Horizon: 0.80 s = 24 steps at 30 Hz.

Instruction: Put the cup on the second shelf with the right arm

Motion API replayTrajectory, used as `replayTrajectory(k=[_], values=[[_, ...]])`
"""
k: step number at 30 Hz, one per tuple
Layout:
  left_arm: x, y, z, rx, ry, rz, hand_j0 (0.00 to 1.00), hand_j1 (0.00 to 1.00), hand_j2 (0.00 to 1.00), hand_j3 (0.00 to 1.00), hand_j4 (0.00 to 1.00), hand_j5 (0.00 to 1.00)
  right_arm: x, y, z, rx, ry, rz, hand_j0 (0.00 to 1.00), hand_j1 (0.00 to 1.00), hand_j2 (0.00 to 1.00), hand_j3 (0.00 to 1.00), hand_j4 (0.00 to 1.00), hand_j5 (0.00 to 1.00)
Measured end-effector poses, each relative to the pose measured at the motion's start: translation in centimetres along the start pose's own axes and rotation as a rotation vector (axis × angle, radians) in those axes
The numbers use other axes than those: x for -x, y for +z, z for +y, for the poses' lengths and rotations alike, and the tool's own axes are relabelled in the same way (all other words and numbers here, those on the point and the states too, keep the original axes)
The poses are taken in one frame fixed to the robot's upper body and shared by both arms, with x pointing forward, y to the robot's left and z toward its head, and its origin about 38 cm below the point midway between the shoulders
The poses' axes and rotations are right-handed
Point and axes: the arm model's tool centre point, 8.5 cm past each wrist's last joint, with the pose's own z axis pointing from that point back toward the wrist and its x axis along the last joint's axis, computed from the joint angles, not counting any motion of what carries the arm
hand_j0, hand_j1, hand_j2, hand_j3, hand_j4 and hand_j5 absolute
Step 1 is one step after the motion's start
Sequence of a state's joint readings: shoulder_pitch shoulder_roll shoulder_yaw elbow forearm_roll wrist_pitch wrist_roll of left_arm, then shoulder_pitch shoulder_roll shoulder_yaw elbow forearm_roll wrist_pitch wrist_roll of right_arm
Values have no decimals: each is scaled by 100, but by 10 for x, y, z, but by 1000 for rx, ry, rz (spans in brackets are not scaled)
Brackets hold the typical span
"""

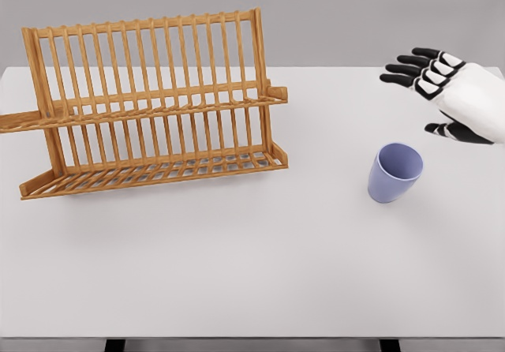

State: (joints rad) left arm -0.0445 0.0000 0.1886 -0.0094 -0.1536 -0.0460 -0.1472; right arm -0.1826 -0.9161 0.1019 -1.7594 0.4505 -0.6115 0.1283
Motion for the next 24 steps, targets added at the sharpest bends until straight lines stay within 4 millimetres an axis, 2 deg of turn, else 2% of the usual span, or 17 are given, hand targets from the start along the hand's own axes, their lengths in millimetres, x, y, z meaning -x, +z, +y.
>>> replayTrajectory(k=[6,8,14,17,24], values=[[0,0,0,0,0,0,100,100,100,100,100,100,5,2,3,-136,-39,40,100,100,100,100,100,100],[0,0,0,0,0,0,100,100,100,100,100,100,4,10,9,-162,-99,43,100,100,100,100,100,100],[0,0,0,0,0,0,100,100,100,100,100,100,11,30,-36,-180,-276,-45,100,100,100,100,100,100],[0,0,0,0,0,0,100,100,100,100,100,100,16,34,-46,-183,-395,-22,100,100,100,100,100,100],[0,0,0,0,0,0,100,100,100,100,100,100,32,28,-26,-106,-676,119,100,100,100,100,100,100]])
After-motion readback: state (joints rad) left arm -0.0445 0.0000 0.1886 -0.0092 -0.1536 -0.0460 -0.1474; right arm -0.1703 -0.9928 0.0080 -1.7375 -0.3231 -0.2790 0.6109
